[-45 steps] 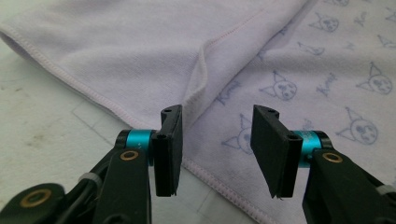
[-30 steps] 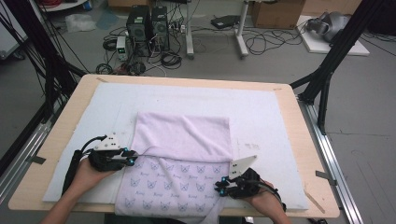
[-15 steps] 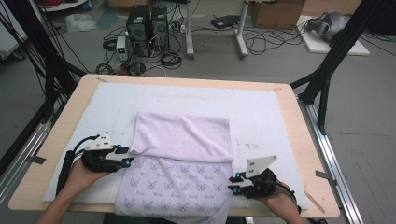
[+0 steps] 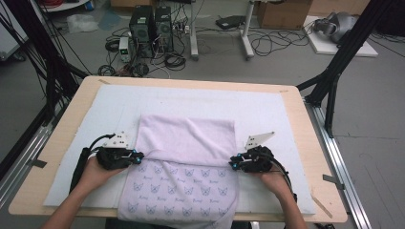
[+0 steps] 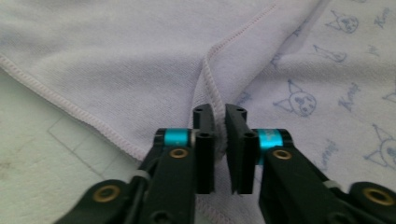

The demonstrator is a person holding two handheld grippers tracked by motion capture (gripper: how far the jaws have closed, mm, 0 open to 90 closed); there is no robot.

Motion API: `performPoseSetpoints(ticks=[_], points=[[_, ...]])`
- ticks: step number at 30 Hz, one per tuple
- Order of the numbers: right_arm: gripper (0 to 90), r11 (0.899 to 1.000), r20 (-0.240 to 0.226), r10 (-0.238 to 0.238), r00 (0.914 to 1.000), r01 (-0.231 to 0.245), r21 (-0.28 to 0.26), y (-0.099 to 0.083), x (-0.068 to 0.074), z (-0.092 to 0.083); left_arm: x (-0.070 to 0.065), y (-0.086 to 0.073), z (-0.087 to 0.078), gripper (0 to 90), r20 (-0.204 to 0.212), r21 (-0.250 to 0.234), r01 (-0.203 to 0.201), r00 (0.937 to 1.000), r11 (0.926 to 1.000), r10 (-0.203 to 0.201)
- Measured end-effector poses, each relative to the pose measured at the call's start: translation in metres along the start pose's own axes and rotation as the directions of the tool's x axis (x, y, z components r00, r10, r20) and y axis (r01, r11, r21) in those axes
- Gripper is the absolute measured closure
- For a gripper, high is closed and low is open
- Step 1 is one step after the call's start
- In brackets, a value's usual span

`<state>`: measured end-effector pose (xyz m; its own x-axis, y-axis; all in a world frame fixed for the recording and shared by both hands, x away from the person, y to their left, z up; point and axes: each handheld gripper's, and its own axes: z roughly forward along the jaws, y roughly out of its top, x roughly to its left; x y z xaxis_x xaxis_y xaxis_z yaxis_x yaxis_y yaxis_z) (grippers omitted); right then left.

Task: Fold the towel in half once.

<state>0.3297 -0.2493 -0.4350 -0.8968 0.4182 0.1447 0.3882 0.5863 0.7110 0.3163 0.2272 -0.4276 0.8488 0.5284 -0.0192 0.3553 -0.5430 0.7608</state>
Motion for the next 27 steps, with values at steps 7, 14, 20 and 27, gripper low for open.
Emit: performPoseSetpoints(ticks=[7,14,20,27], points=[[85.3,0.996,0.009,-0.056,0.9984,0.057,-0.075,0.008,0.016,-0.022,-0.006,0.002,-0.029,87.5,-0.031,-0.063,-0.010,0.9995,0.9980,0.008],[85.2,0.981,0.009,-0.134,0.9909,0.134,-0.142,0.007,0.059,-0.054,-0.039,-0.013,-0.067,87.6,-0.022,-0.102,-0.043,0.9989,0.9938,0.041],[78.1,0.977,-0.069,-0.146,0.9869,0.133,-0.167,-0.021,0.098,-0.062,-0.082,-0.039,-0.078,77.7,0.019,-0.061,-0.077,0.9968,0.9952,0.078],[63.1,0.982,-0.031,-0.061,0.9977,0.054,-0.182,-0.012,0.068,-0.057,-0.053,-0.021,-0.068,63.1,-0.024,-0.089,-0.036,0.9991,0.9954,0.034]])
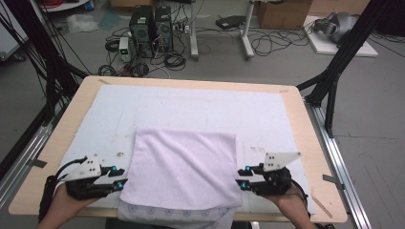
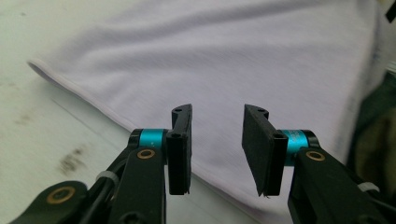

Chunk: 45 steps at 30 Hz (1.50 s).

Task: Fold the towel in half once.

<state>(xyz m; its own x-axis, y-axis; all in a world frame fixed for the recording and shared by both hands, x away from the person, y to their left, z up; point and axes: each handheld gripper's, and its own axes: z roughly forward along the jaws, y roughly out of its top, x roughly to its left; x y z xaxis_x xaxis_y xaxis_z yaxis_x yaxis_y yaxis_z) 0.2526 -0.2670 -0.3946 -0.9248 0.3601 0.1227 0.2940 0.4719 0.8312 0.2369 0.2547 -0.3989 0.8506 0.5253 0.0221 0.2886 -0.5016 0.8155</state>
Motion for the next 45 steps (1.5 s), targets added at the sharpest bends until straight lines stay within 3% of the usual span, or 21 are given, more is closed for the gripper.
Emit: performPoseSetpoints(ticks=[5,8,13,15,18,19,23,25,26,27,28,29,32,34,37,41,45], points=[[58.5,0.999,0.088,0.023,0.9959,-0.025,0.025,0.017,-0.042,0.018,0.034,0.017,0.026,61.0,-0.041,-0.002,0.034,0.9986,0.9994,-0.034],[56.4,0.997,0.139,0.049,0.9891,-0.056,0.046,0.027,-0.072,0.029,0.058,0.029,0.045,59.1,-0.059,0.012,0.060,0.9965,0.9982,-0.059],[52.1,0.995,0.171,0.075,0.9824,-0.085,0.052,0.038,-0.110,0.043,0.092,0.042,0.070,53.6,-0.092,0.011,0.120,0.9886,0.9927,-0.119],[50.1,0.994,0.177,0.087,0.9803,-0.098,0.055,0.042,-0.123,0.051,0.105,0.041,0.081,49.2,-0.158,0.002,0.147,0.9767,0.9891,-0.145],[46.0,0.991,0.218,0.079,0.9728,-0.101,0.092,0.042,-0.135,0.061,0.117,0.040,0.094,43.7,-0.210,0.030,0.201,0.9590,0.9791,-0.191],[45.8,0.990,0.225,0.085,0.9706,-0.109,0.094,0.040,-0.139,0.064,0.120,0.040,0.099,42.5,-0.220,0.048,0.206,0.9566,0.9773,-0.191],[43.9,0.979,0.210,0.142,0.9674,-0.168,0.116,0.028,-0.153,0.075,0.127,0.035,0.114,42.8,-0.218,0.089,0.235,0.9529,0.9679,-0.211],[46.3,0.972,0.188,0.161,0.9689,-0.188,0.139,0.023,-0.157,0.082,0.130,0.030,0.119,50.8,-0.185,0.123,0.234,0.9601,0.9644,-0.209],[49.3,0.970,0.173,0.167,0.9705,-0.194,0.150,0.021,-0.159,0.084,0.131,0.029,0.117,55.4,-0.157,0.111,0.233,0.9642,0.9662,-0.214],[60.2,0.972,0.174,0.163,0.9712,-0.188,0.139,0.020,-0.158,0.084,0.130,0.030,0.115,72.0,-0.134,0.105,0.220,0.9693,0.9698,-0.206],[73.0,0.972,0.130,0.171,0.9767,-0.188,0.138,0.020,-0.160,0.084,0.129,0.031,0.115,78.3,-0.142,0.111,0.199,0.9728,0.9736,-0.183],[80.9,0.974,0.124,0.155,0.9802,-0.172,0.144,0.021,-0.159,0.084,0.128,0.032,0.115,83.9,-0.141,0.105,0.193,0.9739,0.9755,-0.178],[85.7,0.981,0.146,0.102,0.9840,-0.124,0.150,0.030,-0.157,0.084,0.129,0.035,0.113,85.5,-0.160,0.088,0.191,0.9714,0.9776,-0.176],[86.0,0.980,0.182,0.104,0.9778,-0.132,0.148,0.039,-0.160,0.078,0.133,0.043,0.110,85.9,-0.161,0.097,0.199,0.9701,0.9752,-0.182],[86.2,0.984,0.232,0.083,0.9692,-0.115,0.132,0.059,-0.163,0.064,0.140,0.068,0.100,86.1,-0.190,0.066,0.173,0.9690,0.9827,-0.158],[86.2,0.994,0.319,0.053,0.9462,-0.081,0.074,0.097,-0.169,0.035,0.154,0.114,0.079,86.3,-0.246,-0.012,0.148,0.9582,0.9890,-0.146],[86.2,0.999,0.363,0.014,0.9316,-0.032,0.042,0.133,-0.172,0.012,0.166,0.160,0.055,86.3,-0.298,-0.094,0.111,0.9450,0.9894,-0.134]])
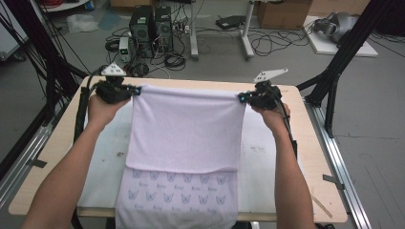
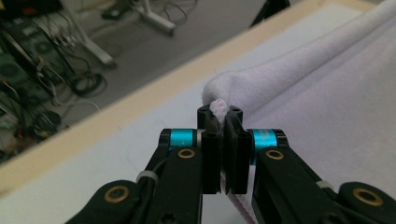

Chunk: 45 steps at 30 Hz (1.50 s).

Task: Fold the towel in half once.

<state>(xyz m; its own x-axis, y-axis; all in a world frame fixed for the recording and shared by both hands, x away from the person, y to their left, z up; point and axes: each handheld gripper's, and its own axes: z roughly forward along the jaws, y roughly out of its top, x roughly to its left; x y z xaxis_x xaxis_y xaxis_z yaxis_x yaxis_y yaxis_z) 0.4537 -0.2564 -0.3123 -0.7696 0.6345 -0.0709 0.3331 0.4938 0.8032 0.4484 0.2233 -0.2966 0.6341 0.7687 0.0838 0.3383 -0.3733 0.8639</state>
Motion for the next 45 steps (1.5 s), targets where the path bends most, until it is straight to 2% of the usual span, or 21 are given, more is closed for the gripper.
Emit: performPoseSetpoints(ticks=[2,4,5,7,9,11,13,14,15,16,18,23,27,28,30,31,33,35,41,44,45], points=[[84.8,1.000,0.022,-0.007,0.9997,0.008,-0.023,0.014,-0.005,-0.006,0.003,0.009,0.000,84.8,-0.037,-0.001,0.000,0.9993,1.0000,0.000],[69.2,0.999,0.045,0.028,0.9986,-0.026,-0.036,0.018,-0.009,-0.002,0.007,0.006,0.007,66.7,-0.080,0.038,0.025,0.9966,0.9990,-0.021],[66.9,0.998,0.034,0.051,0.9981,-0.050,-0.034,0.016,-0.012,0.002,0.010,0.001,0.011,63.6,-0.072,0.061,0.035,0.9969,0.9975,-0.030],[61.0,0.995,0.004,0.093,0.9956,-0.093,0.021,0.005,-0.014,0.015,0.012,-0.017,0.015,58.8,-0.054,0.081,0.056,0.9972,0.9952,-0.051],[59.9,0.996,-0.002,0.082,0.9967,-0.082,0.043,-0.007,-0.010,0.022,0.012,-0.033,0.017,58.4,-0.045,0.084,0.065,0.9971,0.9944,-0.062],[58.2,0.994,-0.023,0.097,0.9950,-0.096,0.043,-0.021,-0.004,0.026,0.012,-0.049,0.018,56.4,-0.028,0.113,0.076,0.9969,0.9907,-0.073],[54.0,0.987,-0.067,0.123,0.9901,-0.115,0.109,-0.031,0.002,0.032,0.009,-0.062,0.016,55.7,-0.009,0.118,0.074,0.9973,0.9903,-0.073],[54.8,0.989,-0.069,0.109,0.9917,-0.101,0.108,-0.034,0.007,0.032,0.006,-0.068,0.014,54.8,0.004,0.118,0.073,0.9973,0.9904,-0.073],[54.7,0.992,-0.070,0.073,0.9949,-0.064,0.112,-0.038,0.015,0.032,0.003,-0.073,0.012,53.9,0.018,0.116,0.066,0.9975,0.9911,-0.068],[54.7,0.992,-0.078,0.064,0.9949,-0.055,0.111,-0.042,0.022,0.032,0.000,-0.077,0.009,53.3,0.032,0.112,0.056,0.9977,0.9922,-0.060],[54.6,0.993,-0.105,0.055,0.9929,-0.044,0.108,-0.049,0.032,0.030,-0.011,-0.087,0.003,52.9,0.062,0.099,0.030,0.9974,0.9946,-0.036],[58.9,0.998,-0.142,0.042,0.9890,-0.036,0.046,-0.073,0.059,0.015,-0.030,-0.109,-0.012,53.4,0.109,0.074,-0.005,0.9941,0.9973,-0.003],[64.2,0.999,-0.180,0.021,0.9835,-0.015,0.033,-0.089,0.077,0.009,-0.044,-0.126,-0.021,56.2,0.169,0.063,-0.015,0.9856,0.9979,0.005],[64.3,0.999,-0.183,0.010,0.9830,-0.004,0.031,-0.092,0.080,0.009,-0.049,-0.130,-0.022,57.6,0.195,0.065,-0.024,0.9808,0.9976,0.011],[66.4,0.997,-0.210,0.018,0.9775,-0.003,0.073,-0.097,0.086,0.011,-0.054,-0.136,-0.022,60.1,0.225,0.075,-0.045,0.9739,0.9962,0.027],[66.5,0.995,-0.211,0.011,0.9774,0.010,0.101,-0.098,0.087,0.013,-0.058,-0.140,-0.022,62.9,0.238,0.071,-0.050,0.9707,0.9962,0.032],[68.1,0.993,-0.220,0.011,0.9755,0.016,0.120,-0.100,0.090,0.018,-0.064,-0.147,-0.019,66.7,0.266,0.085,-0.067,0.9630,0.9941,0.042],[69.0,0.996,-0.203,-0.002,0.9792,0.021,0.092,-0.104,0.093,0.020,-0.068,-0.153,-0.016,70.2,0.285,0.104,-0.082,0.9573,0.9911,0.050],[68.8,0.994,-0.237,0.028,0.9710,-0.002,0.108,-0.123,0.097,0.024,-0.075,-0.163,-0.015,70.8,0.303,0.149,-0.110,0.9511,0.9827,0.060],[67.0,0.990,-0.252,0.023,0.9673,0.013,0.139,-0.127,0.102,0.023,-0.077,-0.165,-0.016,68.1,0.302,0.186,-0.130,0.9509,0.9738,0.070],[66.6,0.989,-0.251,0.012,0.9679,0.026,0.148,-0.128,0.104,0.022,-0.078,-0.167,-0.017,66.9,0.298,0.185,-0.129,0.9519,0.9743,0.070]])
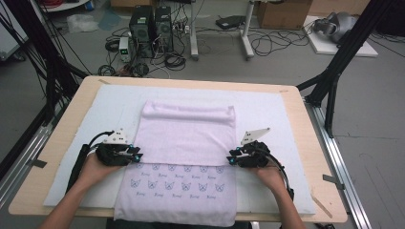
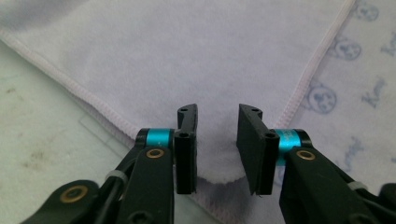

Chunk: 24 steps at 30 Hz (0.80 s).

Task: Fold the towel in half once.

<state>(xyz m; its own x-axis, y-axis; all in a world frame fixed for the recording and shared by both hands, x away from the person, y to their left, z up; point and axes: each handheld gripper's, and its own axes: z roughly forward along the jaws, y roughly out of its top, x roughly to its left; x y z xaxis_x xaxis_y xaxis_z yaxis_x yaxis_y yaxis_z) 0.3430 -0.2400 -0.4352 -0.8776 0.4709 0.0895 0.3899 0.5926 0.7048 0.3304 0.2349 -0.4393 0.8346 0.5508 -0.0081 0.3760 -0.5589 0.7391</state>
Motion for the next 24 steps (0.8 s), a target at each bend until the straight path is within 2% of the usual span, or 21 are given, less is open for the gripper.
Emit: performPoseSetpoints(ticks=[4,7,9,13,15,18,22,24], points=[[64.5,0.999,0.001,-0.039,0.9992,0.039,-0.002,-0.002,0.008,0.000,-0.001,-0.006,-0.001,64.9,0.000,-0.025,0.014,0.9999,0.9996,-0.014],[64.1,0.999,0.013,-0.047,0.9988,0.047,0.005,-0.005,0.011,0.004,-0.003,-0.005,-0.001,65.3,-0.015,-0.019,0.000,0.9999,0.9998,-0.001],[67.8,0.999,0.008,-0.045,0.9990,0.045,-0.002,-0.006,0.011,0.004,-0.004,-0.004,0.000,69.3,-0.021,-0.021,-0.005,0.9998,0.9998,0.004],[83.8,0.999,-0.018,-0.037,0.9992,0.036,-0.022,-0.008,0.008,0.004,-0.008,-0.002,0.001,85.2,-0.032,-0.015,-0.040,0.9987,0.9991,0.039],[87.0,0.999,-0.020,-0.039,0.9991,0.039,-0.016,-0.007,0.008,0.003,-0.007,-0.001,0.000,87.3,-0.029,-0.013,-0.030,0.9991,0.9995,0.029],[87.6,0.998,-0.012,-0.057,0.9983,0.057,-0.024,-0.004,0.009,0.000,-0.003,-0.001,-0.004,88.0,-0.018,-0.040,0.005,0.9998,0.9992,-0.005],[87.6,0.994,-0.015,-0.054,0.9984,0.052,-0.093,0.004,0.007,-0.014,0.000,0.007,-0.018,88.3,-0.020,-0.086,0.023,0.9995,0.9960,-0.025],[87.6,0.992,-0.005,-0.059,0.9982,0.058,-0.110,0.010,0.007,-0.022,0.000,0.013,-0.027,88.3,-0.025,-0.113,0.021,0.9994,0.9933,-0.024]])
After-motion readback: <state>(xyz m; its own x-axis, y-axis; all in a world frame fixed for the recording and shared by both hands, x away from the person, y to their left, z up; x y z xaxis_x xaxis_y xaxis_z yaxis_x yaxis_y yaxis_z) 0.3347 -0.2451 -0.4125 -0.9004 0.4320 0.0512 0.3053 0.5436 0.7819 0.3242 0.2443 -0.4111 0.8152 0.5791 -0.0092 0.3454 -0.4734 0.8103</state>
